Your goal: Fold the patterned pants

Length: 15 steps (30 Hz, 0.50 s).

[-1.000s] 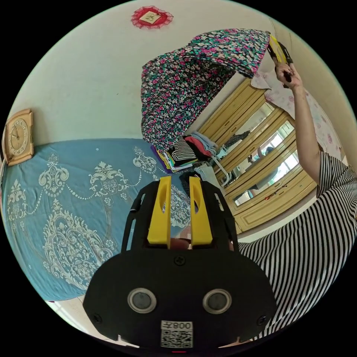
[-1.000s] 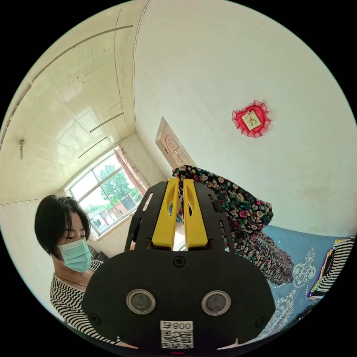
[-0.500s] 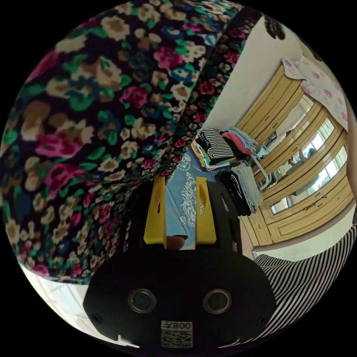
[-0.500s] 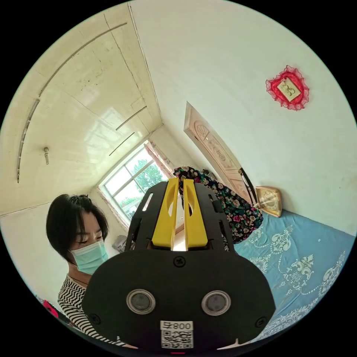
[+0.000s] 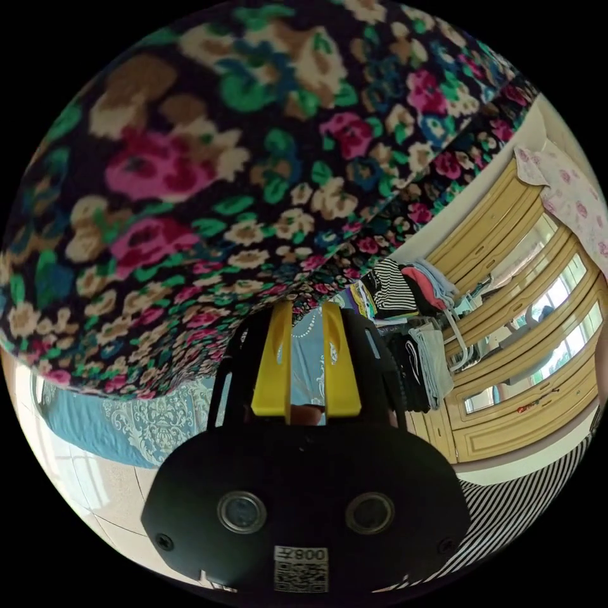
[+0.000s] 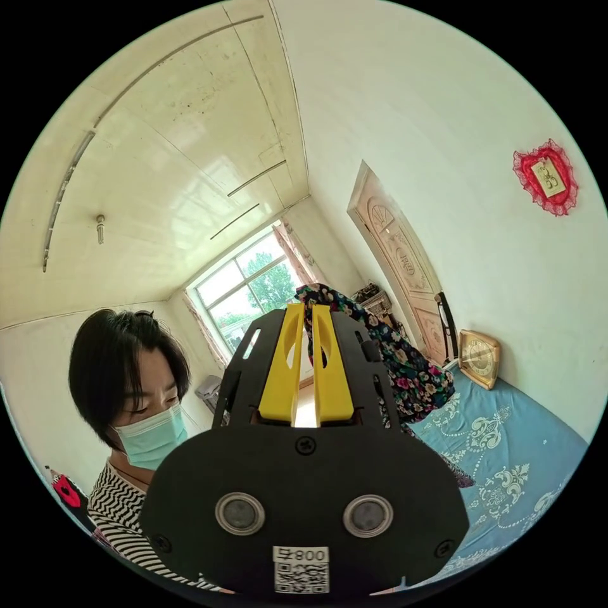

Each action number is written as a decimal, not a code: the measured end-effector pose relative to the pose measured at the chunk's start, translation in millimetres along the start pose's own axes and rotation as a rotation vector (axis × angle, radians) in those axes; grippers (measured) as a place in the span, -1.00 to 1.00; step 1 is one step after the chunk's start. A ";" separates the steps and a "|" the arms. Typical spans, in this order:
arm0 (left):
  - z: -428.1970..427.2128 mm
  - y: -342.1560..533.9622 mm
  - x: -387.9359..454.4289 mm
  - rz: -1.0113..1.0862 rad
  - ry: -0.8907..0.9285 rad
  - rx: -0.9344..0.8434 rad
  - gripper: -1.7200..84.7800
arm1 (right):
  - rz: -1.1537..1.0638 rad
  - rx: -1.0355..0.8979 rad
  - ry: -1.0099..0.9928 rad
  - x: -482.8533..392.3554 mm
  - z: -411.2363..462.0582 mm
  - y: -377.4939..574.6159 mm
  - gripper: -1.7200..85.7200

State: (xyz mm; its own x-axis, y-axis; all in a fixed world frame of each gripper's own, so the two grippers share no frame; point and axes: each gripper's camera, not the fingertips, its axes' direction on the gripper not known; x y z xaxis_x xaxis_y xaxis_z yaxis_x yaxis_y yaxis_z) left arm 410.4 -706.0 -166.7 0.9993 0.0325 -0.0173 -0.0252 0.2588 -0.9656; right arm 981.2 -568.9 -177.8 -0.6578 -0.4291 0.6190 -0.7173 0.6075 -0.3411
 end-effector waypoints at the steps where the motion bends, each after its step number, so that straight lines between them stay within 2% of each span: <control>1: -1.2 -3.3 5.2 0.021 0.034 -0.002 -0.75 | -0.004 -0.003 0.009 -1.4 -2.1 -1.2 -0.92; 4: -5.9 -6.9 21.5 0.093 0.090 0.004 -0.73 | -0.015 -0.009 0.065 -5.2 -14.2 -7.3 -0.92; 7: -5.0 -12.7 35.7 0.140 0.050 -0.018 -0.73 | -0.003 0.010 0.079 -3.7 -30.7 -11.5 -0.92; 15: -4.3 -39.0 38.3 0.135 0.070 -0.057 -0.91 | 0.037 0.047 0.085 3.3 -89.0 -26.7 -0.92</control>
State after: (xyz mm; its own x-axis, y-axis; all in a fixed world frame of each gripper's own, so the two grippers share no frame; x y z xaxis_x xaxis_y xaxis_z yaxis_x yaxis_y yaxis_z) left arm 449.8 -719.0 -130.8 0.9865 -0.0048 -0.1638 -0.1595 0.2015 -0.9664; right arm 1018.6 -527.0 -103.7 -0.6633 -0.3478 0.6626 -0.7045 0.5888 -0.3962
